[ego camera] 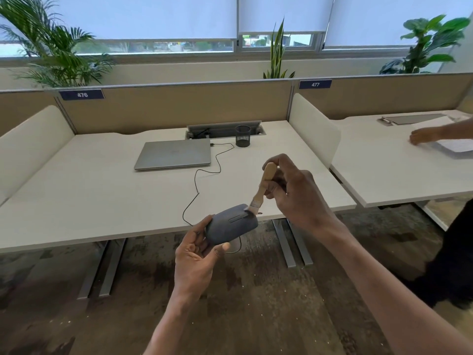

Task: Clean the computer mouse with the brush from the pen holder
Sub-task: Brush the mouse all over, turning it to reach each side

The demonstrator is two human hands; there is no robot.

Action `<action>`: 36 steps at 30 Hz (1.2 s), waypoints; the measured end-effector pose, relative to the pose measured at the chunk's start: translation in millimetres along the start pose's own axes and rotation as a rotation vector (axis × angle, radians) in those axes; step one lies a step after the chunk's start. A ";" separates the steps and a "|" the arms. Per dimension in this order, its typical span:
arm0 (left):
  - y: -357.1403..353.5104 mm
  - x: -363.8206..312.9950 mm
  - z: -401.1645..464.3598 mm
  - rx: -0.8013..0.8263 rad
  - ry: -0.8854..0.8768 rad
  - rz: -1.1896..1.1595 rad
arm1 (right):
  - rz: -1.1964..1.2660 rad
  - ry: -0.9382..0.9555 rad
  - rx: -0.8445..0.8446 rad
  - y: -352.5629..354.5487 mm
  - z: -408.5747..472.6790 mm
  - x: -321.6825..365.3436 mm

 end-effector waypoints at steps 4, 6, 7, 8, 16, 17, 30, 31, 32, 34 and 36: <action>0.4 -1.5 0.6 -0.027 -0.001 0.007 | -0.006 -0.044 0.075 3.9 -6.7 -5.1; -0.1 -1.8 1.2 -0.027 -0.003 0.014 | -0.010 -0.053 0.055 7.1 -5.6 -4.9; -0.7 -1.9 1.3 -0.026 -0.005 0.021 | 0.001 -0.054 0.017 8.8 -3.7 -4.0; -1.4 -2.0 1.4 -0.023 -0.006 0.029 | 0.017 -0.051 -0.028 10.1 -1.7 -2.4; -1.2 -0.6 2.2 -0.044 -0.008 0.052 | -0.031 -0.009 0.023 2.1 -12.7 -1.2; -1.4 -0.2 1.9 -0.045 -0.008 0.058 | -0.035 -0.012 0.027 3.7 -13.9 -0.6; -7.0 1.9 6.2 -0.030 -0.014 0.061 | -0.045 0.230 0.149 -17.0 -30.5 17.3; -6.2 2.6 6.4 -0.031 -0.013 0.066 | -0.033 0.216 0.164 -14.7 -33.4 16.1; -6.0 2.9 6.4 -0.030 -0.012 0.070 | -0.023 0.210 0.167 -12.2 -34.2 15.8; -6.7 4.0 6.7 -0.027 -0.005 0.079 | -0.008 0.220 0.117 -8.5 -30.2 18.4; -8.6 5.0 7.2 -0.021 -0.011 0.098 | 0.006 0.233 0.035 -8.6 -19.6 22.7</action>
Point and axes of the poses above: each hand's wrist, its own z-axis towards the middle knuckle, its own y-axis out of the back of the hand, x = y × z, the point moved 3 cm from there along z, towards the middle knuckle, and after that the axes turned 11 degrees about -x, right-handed, at the moved point
